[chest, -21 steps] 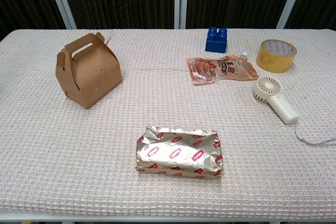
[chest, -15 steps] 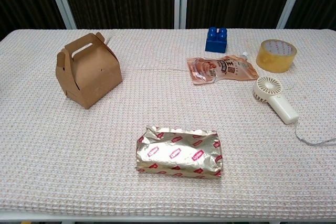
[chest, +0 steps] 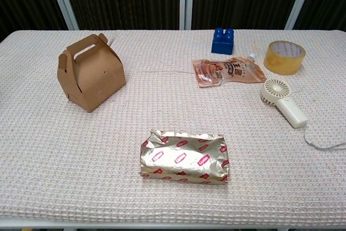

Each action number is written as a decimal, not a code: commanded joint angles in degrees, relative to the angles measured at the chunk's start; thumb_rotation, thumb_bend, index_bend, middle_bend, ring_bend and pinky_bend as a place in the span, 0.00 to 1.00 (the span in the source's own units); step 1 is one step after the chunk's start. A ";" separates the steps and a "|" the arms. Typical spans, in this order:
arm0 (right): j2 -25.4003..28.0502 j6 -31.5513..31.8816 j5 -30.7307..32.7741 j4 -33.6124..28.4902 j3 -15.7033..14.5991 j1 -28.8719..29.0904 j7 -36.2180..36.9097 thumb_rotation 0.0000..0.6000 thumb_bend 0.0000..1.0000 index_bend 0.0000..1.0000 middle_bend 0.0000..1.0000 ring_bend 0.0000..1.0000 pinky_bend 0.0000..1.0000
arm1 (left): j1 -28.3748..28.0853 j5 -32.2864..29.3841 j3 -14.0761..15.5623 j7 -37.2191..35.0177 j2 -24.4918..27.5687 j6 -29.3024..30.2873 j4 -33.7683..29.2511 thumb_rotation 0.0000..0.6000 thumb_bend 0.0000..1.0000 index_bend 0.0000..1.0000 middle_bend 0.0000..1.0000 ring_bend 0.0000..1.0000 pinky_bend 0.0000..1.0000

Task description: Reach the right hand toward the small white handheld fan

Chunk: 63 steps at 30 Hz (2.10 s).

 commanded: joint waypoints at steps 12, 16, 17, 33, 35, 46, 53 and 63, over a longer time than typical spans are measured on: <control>-0.70 -2.47 -0.93 -0.79 -0.54 1.77 -3.57 1.00 1.00 0.00 0.63 0.66 0.68 | -0.14 0.12 -0.05 -0.49 0.03 -0.02 -0.30 1.00 0.00 0.12 0.10 0.01 0.19; -2.06 -6.52 0.50 -0.93 -0.54 3.63 -6.08 1.00 1.00 0.00 0.85 0.79 0.75 | -0.36 -0.29 0.23 -1.00 -0.53 -1.11 0.49 1.00 0.00 0.12 0.10 0.01 0.20; -2.74 -7.36 0.28 -0.79 -0.69 4.23 -6.64 1.00 1.00 0.00 0.88 0.81 0.75 | -0.44 -0.23 0.30 -1.06 -0.67 -1.27 0.76 1.00 0.00 0.12 0.10 0.01 0.20; -9.40 -20.57 3.67 -6.83 -2.06 11.78 -22.23 1.00 1.00 0.00 0.92 0.83 0.75 | -0.57 -0.14 0.30 -2.05 -0.94 -1.22 1.44 1.00 0.00 0.12 0.10 0.01 0.19; -10.42 -21.68 4.82 -6.62 -2.11 12.34 -23.95 1.00 1.00 0.00 0.92 0.83 0.75 | -0.59 -0.16 0.30 -2.33 -0.82 -1.24 1.49 1.00 0.00 0.12 0.10 0.01 0.20; -13.89 -25.79 10.08 -5.61 -1.54 15.31 -29.90 1.00 1.00 0.00 0.92 0.84 0.75 | -0.48 -0.44 0.33 -3.48 -0.46 -1.28 1.81 1.00 0.00 0.12 0.10 0.01 0.20; -14.96 -26.47 11.50 -5.94 -1.75 16.63 -32.58 1.00 1.00 0.00 0.92 0.84 0.75 | -0.45 -0.35 0.37 -3.51 -0.34 -1.18 1.80 1.00 0.00 0.12 0.10 0.01 0.20; -15.74 -27.36 14.06 -5.29 -2.39 17.39 -33.74 1.00 1.00 0.00 0.92 0.84 0.75 | -0.34 -0.68 0.21 -3.74 -0.26 -1.04 1.93 1.00 0.00 0.12 0.10 0.01 0.20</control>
